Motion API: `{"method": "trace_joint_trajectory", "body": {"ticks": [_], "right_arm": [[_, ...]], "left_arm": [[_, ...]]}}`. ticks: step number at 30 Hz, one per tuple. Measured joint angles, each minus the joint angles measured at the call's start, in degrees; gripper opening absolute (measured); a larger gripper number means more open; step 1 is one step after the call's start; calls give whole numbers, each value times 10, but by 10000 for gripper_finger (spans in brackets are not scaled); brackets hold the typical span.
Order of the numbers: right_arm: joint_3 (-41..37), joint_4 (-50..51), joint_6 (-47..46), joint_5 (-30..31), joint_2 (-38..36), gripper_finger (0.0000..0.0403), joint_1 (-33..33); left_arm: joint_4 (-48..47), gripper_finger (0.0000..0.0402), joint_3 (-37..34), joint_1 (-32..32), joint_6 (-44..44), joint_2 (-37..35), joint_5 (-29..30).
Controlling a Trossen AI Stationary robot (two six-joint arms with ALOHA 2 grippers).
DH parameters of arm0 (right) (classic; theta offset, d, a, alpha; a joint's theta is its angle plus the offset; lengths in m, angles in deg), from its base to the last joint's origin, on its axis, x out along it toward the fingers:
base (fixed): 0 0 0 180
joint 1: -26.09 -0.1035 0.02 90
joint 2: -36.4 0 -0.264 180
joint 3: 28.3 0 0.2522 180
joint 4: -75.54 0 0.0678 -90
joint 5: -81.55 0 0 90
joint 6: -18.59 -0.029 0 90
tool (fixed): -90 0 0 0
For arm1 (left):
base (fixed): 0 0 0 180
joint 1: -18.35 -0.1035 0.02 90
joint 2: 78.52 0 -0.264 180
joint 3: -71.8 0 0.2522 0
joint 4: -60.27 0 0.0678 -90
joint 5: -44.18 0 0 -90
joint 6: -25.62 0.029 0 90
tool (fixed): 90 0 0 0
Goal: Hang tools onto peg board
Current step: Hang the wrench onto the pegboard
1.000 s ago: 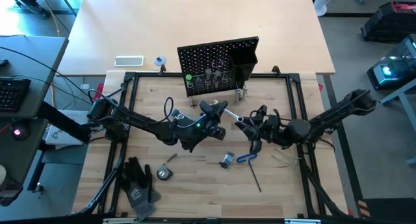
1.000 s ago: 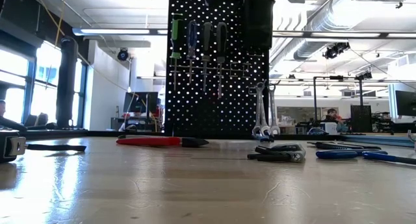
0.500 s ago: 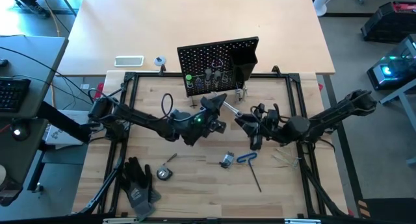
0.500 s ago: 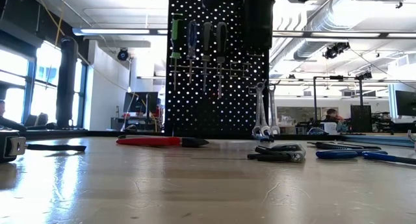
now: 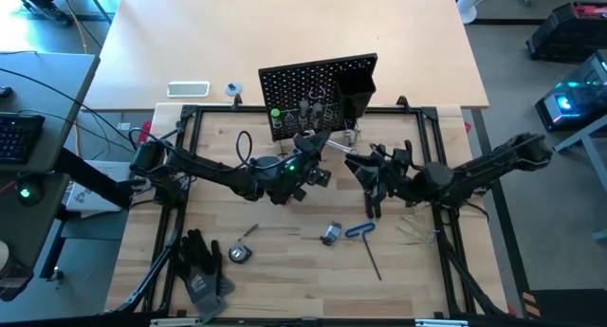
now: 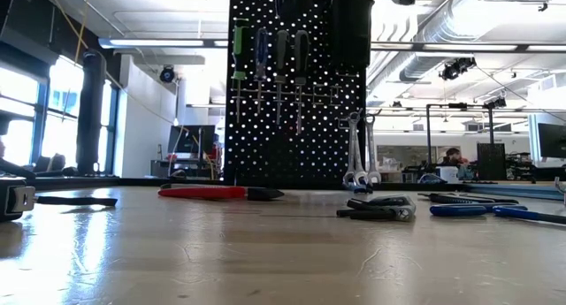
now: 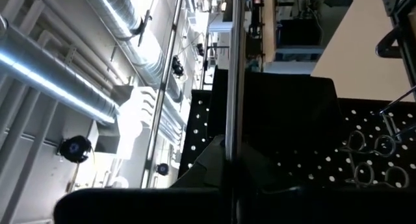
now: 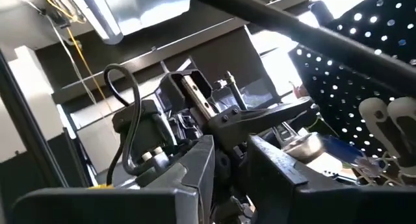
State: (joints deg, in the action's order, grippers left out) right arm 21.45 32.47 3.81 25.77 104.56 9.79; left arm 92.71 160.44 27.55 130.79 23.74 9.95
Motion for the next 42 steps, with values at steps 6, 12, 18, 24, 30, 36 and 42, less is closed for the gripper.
{"method": "trace_joint_trajectory", "body": {"ticks": [6,12,18,24,30,36,42], "right_arm": [[0,4,-15,-23,1,87,24],[0,7,-18,-28,1,87,43],[-1,2,-12,-29,4,79,55],[-1,-4,-12,-29,5,67,67],[-1,0,-21,-44,5,67,82],[-1,-5,-31,-67,28,61,94],[-2,-28,-7,-93,54,6,106]], "left_arm": [[0,0,0,-3,6,0,-15],[0,1,0,-1,5,0,-35],[-10,1,-2,0,0,4,-34],[-17,1,-10,1,0,5,-33],[-12,1,-10,2,0,5,-31],[-8,1,-10,1,2,11,-35],[7,1,-10,1,4,29,-25]]}}
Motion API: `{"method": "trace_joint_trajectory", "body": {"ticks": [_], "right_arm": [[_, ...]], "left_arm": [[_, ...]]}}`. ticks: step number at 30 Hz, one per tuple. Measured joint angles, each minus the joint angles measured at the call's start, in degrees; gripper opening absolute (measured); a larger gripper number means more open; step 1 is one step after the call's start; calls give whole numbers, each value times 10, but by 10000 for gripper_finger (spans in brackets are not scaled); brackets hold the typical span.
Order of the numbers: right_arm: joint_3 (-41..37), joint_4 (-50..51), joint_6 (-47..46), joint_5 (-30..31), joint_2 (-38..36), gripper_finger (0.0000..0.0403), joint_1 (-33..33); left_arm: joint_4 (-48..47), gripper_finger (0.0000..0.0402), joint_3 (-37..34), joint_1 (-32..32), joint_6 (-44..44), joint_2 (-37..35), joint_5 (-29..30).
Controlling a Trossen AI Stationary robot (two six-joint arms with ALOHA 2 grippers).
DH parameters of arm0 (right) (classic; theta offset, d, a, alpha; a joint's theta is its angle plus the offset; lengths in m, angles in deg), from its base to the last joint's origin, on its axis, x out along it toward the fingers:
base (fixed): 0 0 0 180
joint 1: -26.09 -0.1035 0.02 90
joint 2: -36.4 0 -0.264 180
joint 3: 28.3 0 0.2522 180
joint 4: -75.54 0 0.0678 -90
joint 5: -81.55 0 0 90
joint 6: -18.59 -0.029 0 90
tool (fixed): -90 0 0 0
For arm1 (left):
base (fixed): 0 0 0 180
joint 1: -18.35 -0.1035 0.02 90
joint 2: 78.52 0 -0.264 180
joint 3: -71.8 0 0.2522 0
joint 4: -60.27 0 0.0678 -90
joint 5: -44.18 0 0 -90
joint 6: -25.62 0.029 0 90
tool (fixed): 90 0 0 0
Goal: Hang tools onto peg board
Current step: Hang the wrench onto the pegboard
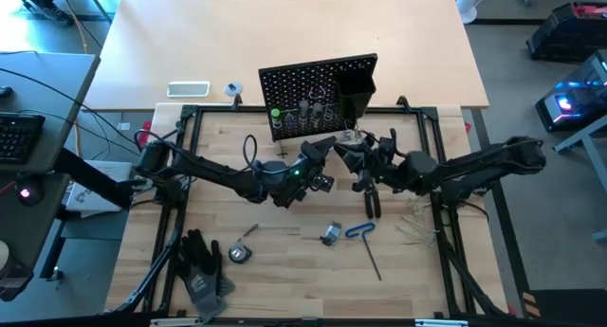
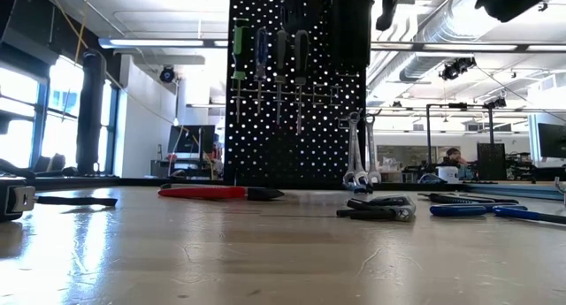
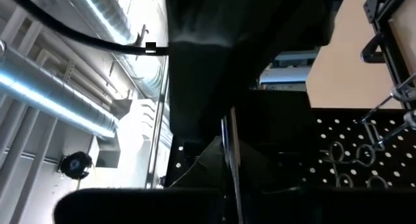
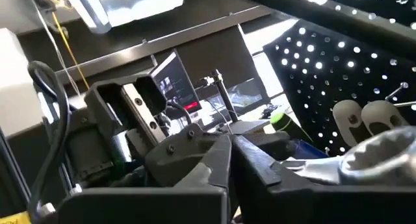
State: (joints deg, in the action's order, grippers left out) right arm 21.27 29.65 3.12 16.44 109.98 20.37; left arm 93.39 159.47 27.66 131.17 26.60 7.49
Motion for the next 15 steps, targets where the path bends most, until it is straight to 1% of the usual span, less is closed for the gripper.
{"method": "trace_joint_trajectory", "body": {"ticks": [9,12,15], "right_arm": [[0,-13,31,-6,0,0,0],[0,-13,37,-6,0,0,0],[0,-15,40,-11,0,0,0]], "left_arm": [[-2,1,0,1,-5,0,8],[-3,10,0,2,-5,0,14],[-8,27,0,3,-13,0,20]]}}
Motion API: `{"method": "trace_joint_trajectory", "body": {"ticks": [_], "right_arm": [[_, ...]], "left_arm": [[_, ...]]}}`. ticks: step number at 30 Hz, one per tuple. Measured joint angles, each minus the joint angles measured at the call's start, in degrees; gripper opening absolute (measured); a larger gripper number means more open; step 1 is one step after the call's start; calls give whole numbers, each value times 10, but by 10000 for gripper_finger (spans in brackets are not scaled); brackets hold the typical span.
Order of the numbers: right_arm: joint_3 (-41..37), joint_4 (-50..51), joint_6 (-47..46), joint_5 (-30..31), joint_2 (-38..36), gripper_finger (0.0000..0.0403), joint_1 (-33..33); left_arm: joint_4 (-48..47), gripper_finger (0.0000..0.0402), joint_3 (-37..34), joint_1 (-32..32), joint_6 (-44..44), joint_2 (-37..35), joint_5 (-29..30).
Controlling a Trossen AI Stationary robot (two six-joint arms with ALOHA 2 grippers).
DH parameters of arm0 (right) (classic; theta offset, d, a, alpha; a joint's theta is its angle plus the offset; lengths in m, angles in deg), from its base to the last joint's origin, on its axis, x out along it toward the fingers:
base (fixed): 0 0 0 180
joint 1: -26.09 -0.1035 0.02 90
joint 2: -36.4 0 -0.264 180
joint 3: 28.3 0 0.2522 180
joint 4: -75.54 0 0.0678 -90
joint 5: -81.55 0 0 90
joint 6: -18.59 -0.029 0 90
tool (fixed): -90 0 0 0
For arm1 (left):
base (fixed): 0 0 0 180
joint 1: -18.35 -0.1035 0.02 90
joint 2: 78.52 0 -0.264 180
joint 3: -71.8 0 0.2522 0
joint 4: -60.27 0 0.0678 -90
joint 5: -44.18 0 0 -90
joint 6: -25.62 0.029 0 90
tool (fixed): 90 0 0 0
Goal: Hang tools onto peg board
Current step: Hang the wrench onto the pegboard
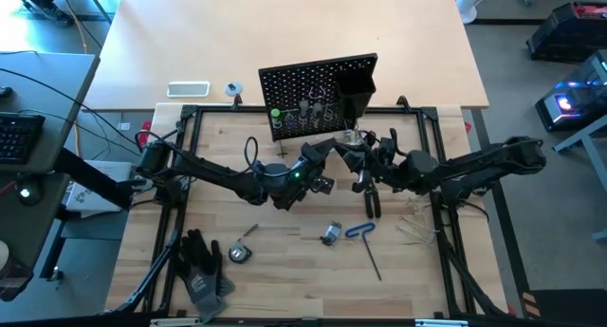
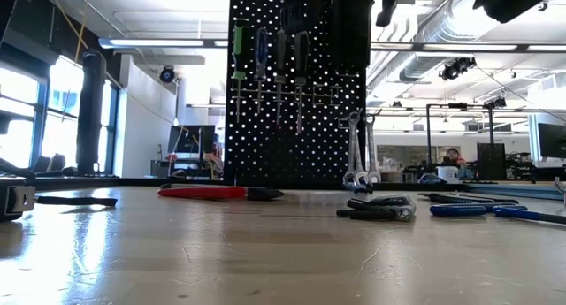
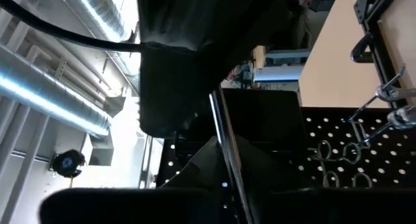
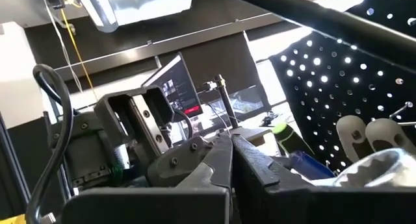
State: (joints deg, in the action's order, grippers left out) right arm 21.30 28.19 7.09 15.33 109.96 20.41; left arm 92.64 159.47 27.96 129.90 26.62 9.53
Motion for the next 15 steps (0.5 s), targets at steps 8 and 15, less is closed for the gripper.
{"method": "trace_joint_trajectory", "body": {"ticks": [8,15], "right_arm": [[0,-9,34,-3,0,0,-8],[0,-11,41,-16,0,0,-8]], "left_arm": [[1,89,0,3,-17,0,6],[-8,77,0,-2,-32,0,19]]}}
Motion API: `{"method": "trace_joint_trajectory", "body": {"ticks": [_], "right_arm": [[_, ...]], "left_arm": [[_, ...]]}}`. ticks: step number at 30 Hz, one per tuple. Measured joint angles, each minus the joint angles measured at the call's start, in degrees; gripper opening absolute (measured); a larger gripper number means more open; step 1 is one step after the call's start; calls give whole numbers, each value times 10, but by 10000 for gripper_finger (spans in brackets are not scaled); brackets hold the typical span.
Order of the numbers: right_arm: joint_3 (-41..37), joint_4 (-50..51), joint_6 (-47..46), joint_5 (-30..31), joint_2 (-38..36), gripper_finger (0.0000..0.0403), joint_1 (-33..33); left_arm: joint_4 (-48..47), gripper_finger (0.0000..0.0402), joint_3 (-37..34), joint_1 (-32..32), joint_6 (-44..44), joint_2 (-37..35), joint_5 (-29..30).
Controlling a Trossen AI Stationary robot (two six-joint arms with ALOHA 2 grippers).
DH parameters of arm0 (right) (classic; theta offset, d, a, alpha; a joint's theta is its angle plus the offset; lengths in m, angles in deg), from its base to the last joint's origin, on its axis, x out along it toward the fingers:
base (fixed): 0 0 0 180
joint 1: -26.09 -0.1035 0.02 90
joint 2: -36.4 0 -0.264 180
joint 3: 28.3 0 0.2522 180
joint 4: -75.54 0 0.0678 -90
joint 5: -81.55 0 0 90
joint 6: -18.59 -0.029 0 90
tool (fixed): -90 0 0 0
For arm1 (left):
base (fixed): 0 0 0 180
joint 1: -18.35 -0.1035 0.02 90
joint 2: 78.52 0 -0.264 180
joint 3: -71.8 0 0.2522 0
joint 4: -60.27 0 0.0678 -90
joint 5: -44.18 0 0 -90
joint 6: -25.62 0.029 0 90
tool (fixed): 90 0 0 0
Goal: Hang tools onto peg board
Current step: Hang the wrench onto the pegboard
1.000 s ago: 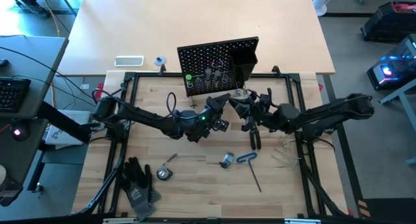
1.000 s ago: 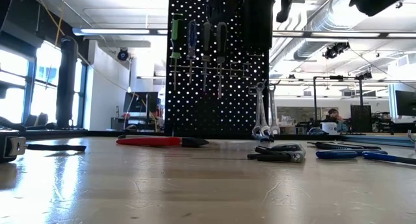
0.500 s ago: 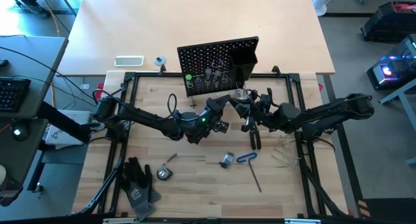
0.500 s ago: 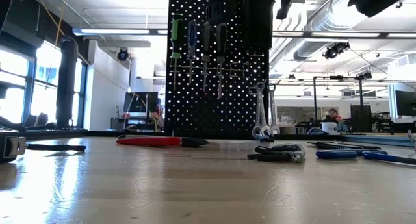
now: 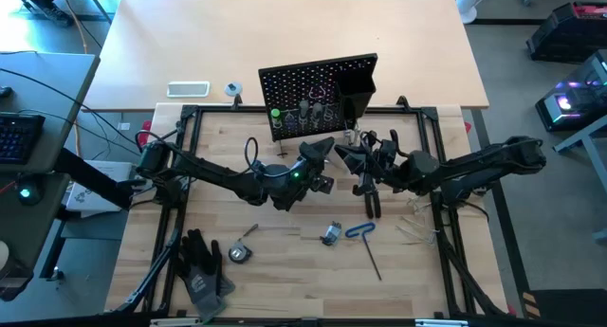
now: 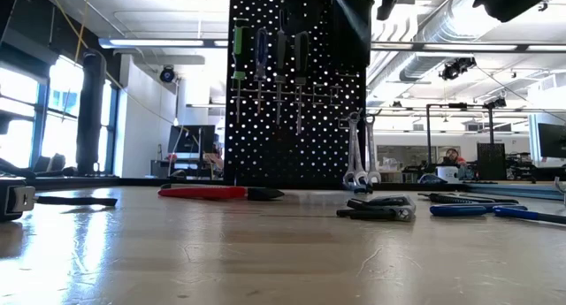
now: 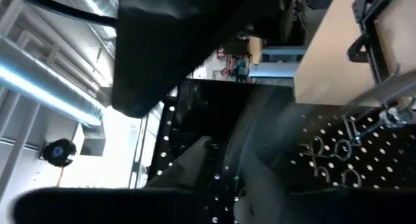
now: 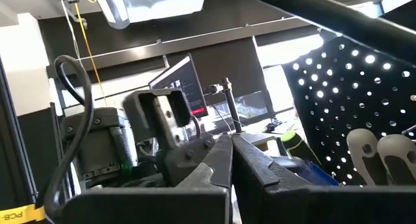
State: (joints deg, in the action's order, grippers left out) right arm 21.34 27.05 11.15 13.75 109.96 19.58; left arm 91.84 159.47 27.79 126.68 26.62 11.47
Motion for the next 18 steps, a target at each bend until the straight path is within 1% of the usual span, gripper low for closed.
{"method": "trace_joint_trajectory", "body": {"ticks": [3,4,7,10,15,18], "right_arm": [[0,1,0,-4,0,0,0],[0,2,0,-4,0,0,0],[0,8,1,-15,0,0,0],[0,45,2,-27,-2,0,0],[0,181,-26,-73,-24,0,-5],[0,277,-30,-89,-45,0,-22]], "left_arm": [[-21,23,0,0,-3,0,8],[-33,12,0,0,-5,0,11],[-64,5,0,-1,-30,0,13],[-86,1,0,-2,-54,0,20],[-123,1,0,-2,-100,-2,42],[-187,0,0,0,-174,-11,44]]}}
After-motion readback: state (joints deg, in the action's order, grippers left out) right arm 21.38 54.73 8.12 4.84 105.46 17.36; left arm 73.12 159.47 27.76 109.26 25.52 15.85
